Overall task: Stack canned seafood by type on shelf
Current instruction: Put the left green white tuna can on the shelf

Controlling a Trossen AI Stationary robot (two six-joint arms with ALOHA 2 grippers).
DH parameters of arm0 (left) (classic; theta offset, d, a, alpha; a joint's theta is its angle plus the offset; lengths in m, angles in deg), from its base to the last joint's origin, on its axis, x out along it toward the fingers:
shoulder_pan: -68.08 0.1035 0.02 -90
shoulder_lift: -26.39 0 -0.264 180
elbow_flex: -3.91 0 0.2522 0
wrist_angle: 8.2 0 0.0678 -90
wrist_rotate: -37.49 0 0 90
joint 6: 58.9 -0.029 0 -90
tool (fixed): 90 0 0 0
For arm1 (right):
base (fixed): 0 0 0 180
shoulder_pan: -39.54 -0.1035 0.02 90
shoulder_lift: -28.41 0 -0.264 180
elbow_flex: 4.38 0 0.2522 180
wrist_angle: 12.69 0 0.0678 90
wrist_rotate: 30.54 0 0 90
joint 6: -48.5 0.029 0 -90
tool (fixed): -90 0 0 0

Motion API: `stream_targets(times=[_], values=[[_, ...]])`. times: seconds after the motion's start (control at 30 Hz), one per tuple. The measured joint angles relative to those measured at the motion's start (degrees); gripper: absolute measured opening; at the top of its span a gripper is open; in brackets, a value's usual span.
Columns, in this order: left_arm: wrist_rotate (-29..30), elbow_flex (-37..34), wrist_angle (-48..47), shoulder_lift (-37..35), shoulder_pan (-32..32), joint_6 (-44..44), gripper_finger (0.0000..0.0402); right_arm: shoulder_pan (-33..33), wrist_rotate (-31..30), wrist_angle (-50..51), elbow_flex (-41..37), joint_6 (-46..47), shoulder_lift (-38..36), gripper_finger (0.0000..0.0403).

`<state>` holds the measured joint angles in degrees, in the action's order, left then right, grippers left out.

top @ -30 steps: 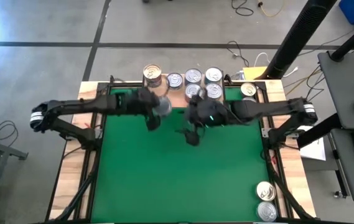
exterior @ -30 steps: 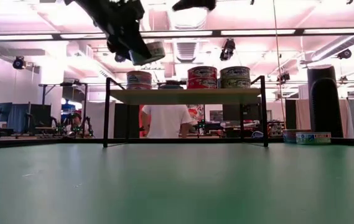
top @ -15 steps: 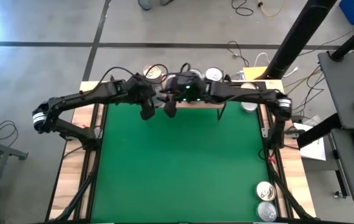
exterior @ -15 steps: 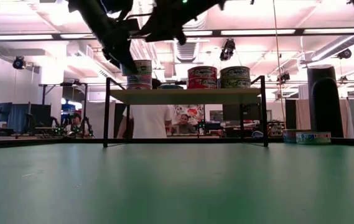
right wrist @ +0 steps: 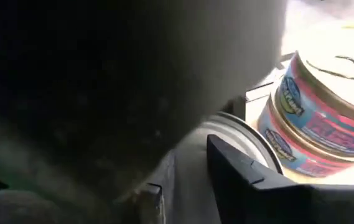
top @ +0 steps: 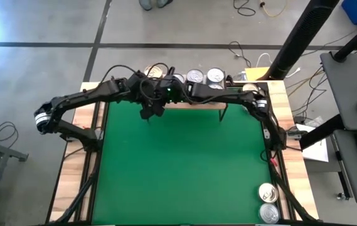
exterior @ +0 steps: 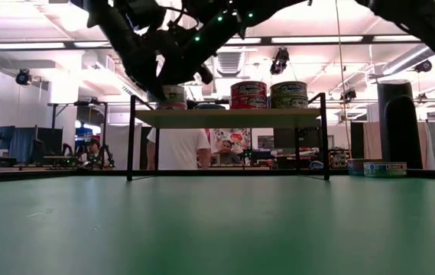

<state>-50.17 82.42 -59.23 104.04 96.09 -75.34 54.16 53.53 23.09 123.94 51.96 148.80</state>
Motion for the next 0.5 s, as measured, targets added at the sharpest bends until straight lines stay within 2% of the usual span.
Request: stream_targets(times=[0.3, 0.5], values=[[-3.1, -0.2, -3.5, 0.3, 2.8, -1.0, 0.0399, 0.9, 0.0, 3.0, 0.7, 1.4, 2.0, 0.0047], [-2.9, 0.2, -3.1, 1.1, 3.0, 0.0, 0.0400, 1.3, -0.6, 4.4, 0.2, 1.6, 2.1, 0.0038]])
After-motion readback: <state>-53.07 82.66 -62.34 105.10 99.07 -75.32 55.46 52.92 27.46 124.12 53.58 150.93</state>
